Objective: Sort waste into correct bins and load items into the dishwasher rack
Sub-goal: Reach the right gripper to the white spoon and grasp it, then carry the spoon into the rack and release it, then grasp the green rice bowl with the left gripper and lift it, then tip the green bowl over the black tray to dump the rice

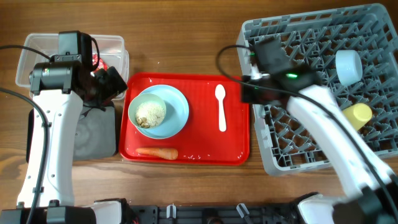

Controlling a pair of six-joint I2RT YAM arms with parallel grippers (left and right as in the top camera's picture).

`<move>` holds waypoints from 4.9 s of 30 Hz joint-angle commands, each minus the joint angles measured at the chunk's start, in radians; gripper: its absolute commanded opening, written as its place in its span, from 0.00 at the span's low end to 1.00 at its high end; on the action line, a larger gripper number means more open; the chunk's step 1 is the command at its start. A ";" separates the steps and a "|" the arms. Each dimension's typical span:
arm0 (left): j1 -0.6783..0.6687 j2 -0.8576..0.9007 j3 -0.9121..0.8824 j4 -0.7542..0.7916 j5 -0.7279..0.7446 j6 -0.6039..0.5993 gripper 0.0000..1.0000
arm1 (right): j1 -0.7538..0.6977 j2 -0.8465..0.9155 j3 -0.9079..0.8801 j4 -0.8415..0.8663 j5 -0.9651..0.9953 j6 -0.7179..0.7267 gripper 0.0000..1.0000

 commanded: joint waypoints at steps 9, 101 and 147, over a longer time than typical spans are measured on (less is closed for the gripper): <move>0.005 -0.009 0.000 0.000 -0.013 0.002 1.00 | 0.065 0.191 0.001 0.104 -0.104 -0.202 0.64; -0.428 0.356 -0.331 0.548 0.095 -0.051 0.23 | 0.004 0.113 0.149 -0.013 -0.131 -0.278 0.51; 0.629 0.018 -0.555 0.439 1.327 0.853 0.04 | 0.004 0.113 0.149 -0.037 -0.131 -0.282 0.51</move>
